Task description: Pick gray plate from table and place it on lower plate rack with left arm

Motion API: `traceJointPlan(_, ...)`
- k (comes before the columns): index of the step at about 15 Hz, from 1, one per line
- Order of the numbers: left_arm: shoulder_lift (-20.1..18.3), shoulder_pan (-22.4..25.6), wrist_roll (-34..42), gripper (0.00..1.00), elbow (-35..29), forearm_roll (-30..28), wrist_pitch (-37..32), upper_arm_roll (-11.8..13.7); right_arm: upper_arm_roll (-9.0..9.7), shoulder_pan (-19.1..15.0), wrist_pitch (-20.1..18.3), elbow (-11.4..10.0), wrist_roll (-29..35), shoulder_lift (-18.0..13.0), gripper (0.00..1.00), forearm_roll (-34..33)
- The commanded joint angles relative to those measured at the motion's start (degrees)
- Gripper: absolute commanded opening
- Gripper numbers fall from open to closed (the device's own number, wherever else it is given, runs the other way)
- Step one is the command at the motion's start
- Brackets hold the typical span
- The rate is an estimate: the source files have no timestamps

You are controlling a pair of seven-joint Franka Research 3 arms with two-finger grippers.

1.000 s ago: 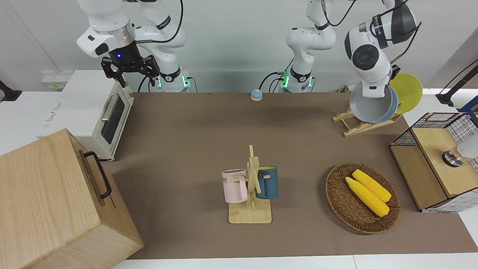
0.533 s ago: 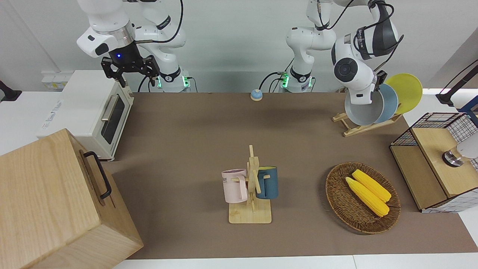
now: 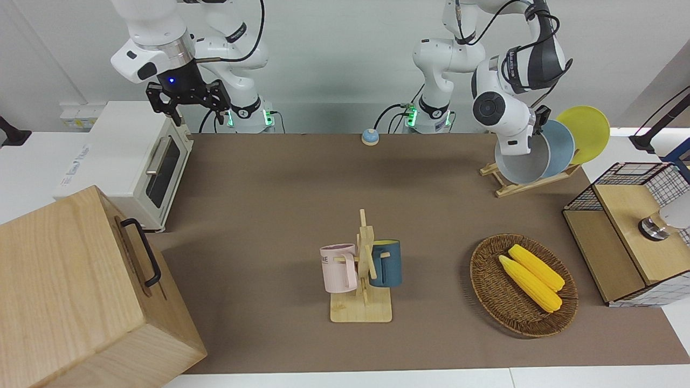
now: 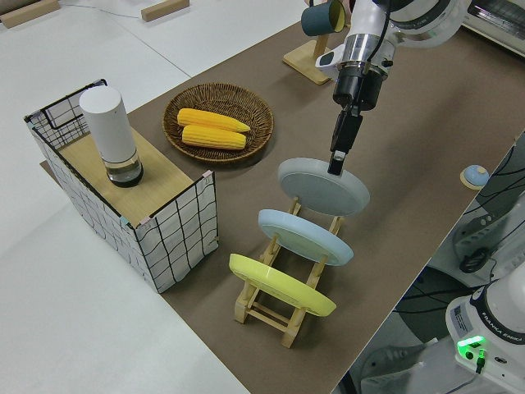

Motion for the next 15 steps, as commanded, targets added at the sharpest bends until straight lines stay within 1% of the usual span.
traceJointPlan(1,0.27,-0.83,-2.74,0.00,-1.30,1.48,-0.05,0.25,1.03,-1.43,-0.90,0.42,0.54,-0.12,0.987,1.09)
traceJointPlan(3,0.70,-0.83,-3.53,0.00,-1.74,1.48,0.74,0.17,1.03,-1.43,-0.90,0.42,0.54,-0.12,0.987,1.09)
traceJointPlan(8,0.18,-0.92,-6.68,0.00,-3.85,1.40,3.81,0.17,1.03,-1.43,-0.90,0.42,0.54,-0.12,0.990,1.09)
traceJointPlan(15,0.18,-1.62,-9.07,0.00,-5.44,0.78,4.09,0.17,1.03,-1.43,-0.90,0.42,0.54,-0.12,0.987,1.09)
